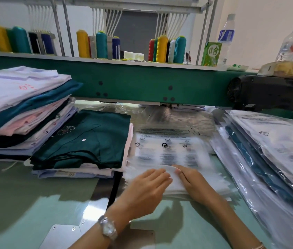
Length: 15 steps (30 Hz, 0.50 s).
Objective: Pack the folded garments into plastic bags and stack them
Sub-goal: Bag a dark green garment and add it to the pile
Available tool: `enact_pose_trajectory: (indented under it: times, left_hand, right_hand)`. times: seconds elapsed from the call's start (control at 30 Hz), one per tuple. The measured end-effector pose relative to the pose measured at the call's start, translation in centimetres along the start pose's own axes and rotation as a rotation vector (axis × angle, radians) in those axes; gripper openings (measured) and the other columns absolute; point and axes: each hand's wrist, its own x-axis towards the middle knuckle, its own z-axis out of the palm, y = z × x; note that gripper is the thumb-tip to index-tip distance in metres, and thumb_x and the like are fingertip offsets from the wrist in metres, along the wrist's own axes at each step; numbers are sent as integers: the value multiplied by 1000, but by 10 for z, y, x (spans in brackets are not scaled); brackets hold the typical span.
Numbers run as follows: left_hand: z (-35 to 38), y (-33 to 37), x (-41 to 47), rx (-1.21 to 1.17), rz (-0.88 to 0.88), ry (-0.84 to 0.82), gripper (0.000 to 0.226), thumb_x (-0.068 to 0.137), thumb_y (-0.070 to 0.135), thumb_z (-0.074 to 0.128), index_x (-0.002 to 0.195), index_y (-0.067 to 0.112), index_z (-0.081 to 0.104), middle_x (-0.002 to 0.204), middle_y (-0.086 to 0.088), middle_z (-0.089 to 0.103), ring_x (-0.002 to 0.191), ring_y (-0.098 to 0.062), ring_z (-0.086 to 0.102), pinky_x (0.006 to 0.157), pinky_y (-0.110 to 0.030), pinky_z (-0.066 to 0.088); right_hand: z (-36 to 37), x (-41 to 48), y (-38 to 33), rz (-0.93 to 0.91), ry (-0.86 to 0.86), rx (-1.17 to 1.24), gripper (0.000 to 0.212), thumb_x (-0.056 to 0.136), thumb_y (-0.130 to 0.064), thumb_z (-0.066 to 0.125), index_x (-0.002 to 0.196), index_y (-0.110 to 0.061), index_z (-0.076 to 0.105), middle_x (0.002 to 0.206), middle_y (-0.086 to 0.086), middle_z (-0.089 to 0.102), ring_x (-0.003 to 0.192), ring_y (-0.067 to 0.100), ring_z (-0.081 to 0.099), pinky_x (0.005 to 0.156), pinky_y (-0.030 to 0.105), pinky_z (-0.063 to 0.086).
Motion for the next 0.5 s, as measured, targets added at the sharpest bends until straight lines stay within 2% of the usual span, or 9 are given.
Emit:
enact_pose_trajectory:
  times: [0.07,0.13,0.23,0.27,0.33,0.43,0.5]
  left_hand:
    - [8,4,12,84,-15,-95,40,90,22,61,128,10,61,128,-5,62,122,-22,57,100,-31,46]
    - [11,4,20,127,-45,-176,42,91,35,61,127,15,64,128,-2,64,122,-19,59,97,-29,49]
    - [11,4,25,172,-135,-288,31,86,48,64,104,25,74,117,0,70,114,-19,65,96,-30,51]
    - [9,5,25,182,-181,-316,30,85,51,65,98,27,76,113,1,72,110,-20,66,95,-31,52]
    - [11,7,22,194,-230,-339,31,88,52,58,98,28,75,108,2,73,107,-21,67,95,-32,52]
    - [13,8,17,116,-264,-382,43,95,48,36,108,27,70,105,4,70,104,-22,66,94,-33,51]
    - [14,8,16,68,-259,-382,49,95,48,29,114,27,68,107,4,70,103,-20,65,93,-32,52]
  right_hand:
    - [-1,0,-2,17,60,88,38,104,-30,34,132,-20,58,125,-5,65,115,13,60,99,31,45]
    - [-1,-2,-3,62,131,149,36,104,-28,36,130,-18,59,122,-6,66,113,10,61,98,24,45]
    - [1,-4,-3,129,254,234,35,103,-26,39,129,-16,60,120,-13,60,114,3,55,92,0,34]
    - [1,-4,-4,159,291,259,36,103,-27,39,130,-15,59,122,-13,59,116,0,52,92,-3,30]
    - [0,-2,-9,198,357,294,39,103,-31,38,132,-15,58,126,-10,58,117,-3,49,96,1,30]
    - [0,-2,-17,178,455,298,40,102,-31,37,132,-14,57,127,-7,59,115,-4,49,94,-1,30]
    - [1,-5,-22,146,487,258,46,100,-35,36,136,-13,54,131,-6,57,121,1,48,99,6,31]
